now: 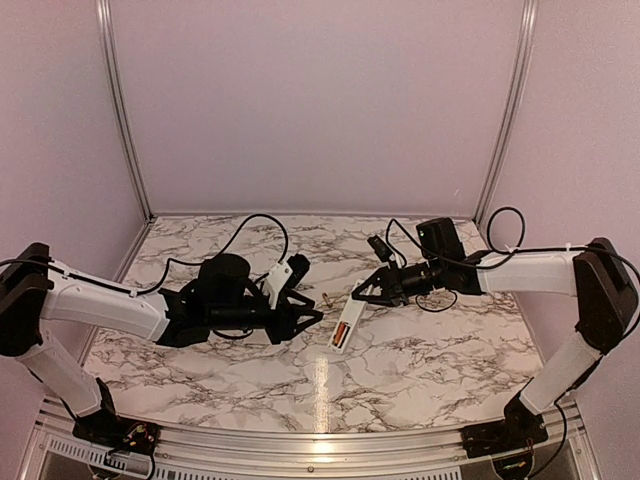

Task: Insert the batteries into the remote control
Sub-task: Place the battery in the battery compartment, then load the battery into the battery compartment.

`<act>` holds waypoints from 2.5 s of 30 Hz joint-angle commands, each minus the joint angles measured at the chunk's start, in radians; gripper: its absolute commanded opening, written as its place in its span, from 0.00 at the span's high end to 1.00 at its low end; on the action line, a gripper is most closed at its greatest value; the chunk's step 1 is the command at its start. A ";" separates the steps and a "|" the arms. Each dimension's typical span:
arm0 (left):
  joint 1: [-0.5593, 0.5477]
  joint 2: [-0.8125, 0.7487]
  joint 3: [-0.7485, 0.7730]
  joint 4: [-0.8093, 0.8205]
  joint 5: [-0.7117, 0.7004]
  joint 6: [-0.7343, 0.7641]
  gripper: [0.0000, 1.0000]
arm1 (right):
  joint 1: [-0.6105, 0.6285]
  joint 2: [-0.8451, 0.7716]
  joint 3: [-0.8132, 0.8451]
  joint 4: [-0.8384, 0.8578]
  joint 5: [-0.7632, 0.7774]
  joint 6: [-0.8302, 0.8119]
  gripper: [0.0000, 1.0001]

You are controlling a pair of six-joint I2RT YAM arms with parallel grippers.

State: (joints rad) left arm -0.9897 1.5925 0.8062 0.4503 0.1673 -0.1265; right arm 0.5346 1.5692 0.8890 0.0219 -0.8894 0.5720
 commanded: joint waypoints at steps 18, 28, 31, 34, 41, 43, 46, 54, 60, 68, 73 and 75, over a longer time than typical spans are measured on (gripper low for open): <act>-0.168 -0.002 0.081 -0.246 0.032 0.660 0.75 | 0.033 0.060 0.088 -0.199 -0.103 -0.187 1.00; -0.181 0.054 0.143 -0.278 -0.043 0.707 0.78 | 0.059 0.058 0.086 -0.209 -0.112 -0.189 1.00; -0.181 0.072 0.161 -0.303 -0.041 0.722 0.78 | 0.061 0.058 0.085 -0.209 -0.112 -0.192 1.00; -0.181 0.088 0.178 -0.324 -0.040 0.728 0.78 | 0.061 0.057 0.087 -0.212 -0.112 -0.195 1.00; -0.180 0.103 0.191 -0.331 -0.052 0.732 0.79 | 0.061 0.055 0.090 -0.220 -0.117 -0.200 1.00; -0.181 0.104 0.191 -0.336 -0.052 0.732 0.78 | 0.061 0.055 0.089 -0.220 -0.117 -0.200 1.00; -0.181 0.111 0.198 -0.344 -0.051 0.732 0.78 | 0.062 0.055 0.088 -0.221 -0.117 -0.202 1.00; -0.181 0.127 0.217 -0.357 -0.052 0.738 0.78 | 0.073 0.062 0.091 -0.229 -0.113 -0.206 1.00; -0.181 0.133 0.230 -0.368 -0.038 0.739 0.78 | 0.074 0.067 0.096 -0.226 -0.113 -0.207 1.00; -0.181 0.148 0.251 -0.409 -0.036 0.756 0.82 | 0.074 0.068 0.099 -0.232 -0.115 -0.209 1.00; -0.181 0.145 0.246 -0.435 -0.036 0.763 0.84 | 0.074 0.066 0.100 -0.233 -0.115 -0.212 1.00; -0.181 0.145 0.247 -0.448 -0.040 0.768 0.87 | 0.074 0.064 0.101 -0.237 -0.114 -0.214 1.00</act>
State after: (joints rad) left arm -1.1652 1.7222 1.0351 0.0635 0.1303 0.6212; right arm 0.5976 1.6276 0.9478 -0.1967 -0.9852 0.3656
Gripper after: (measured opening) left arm 0.151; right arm 0.178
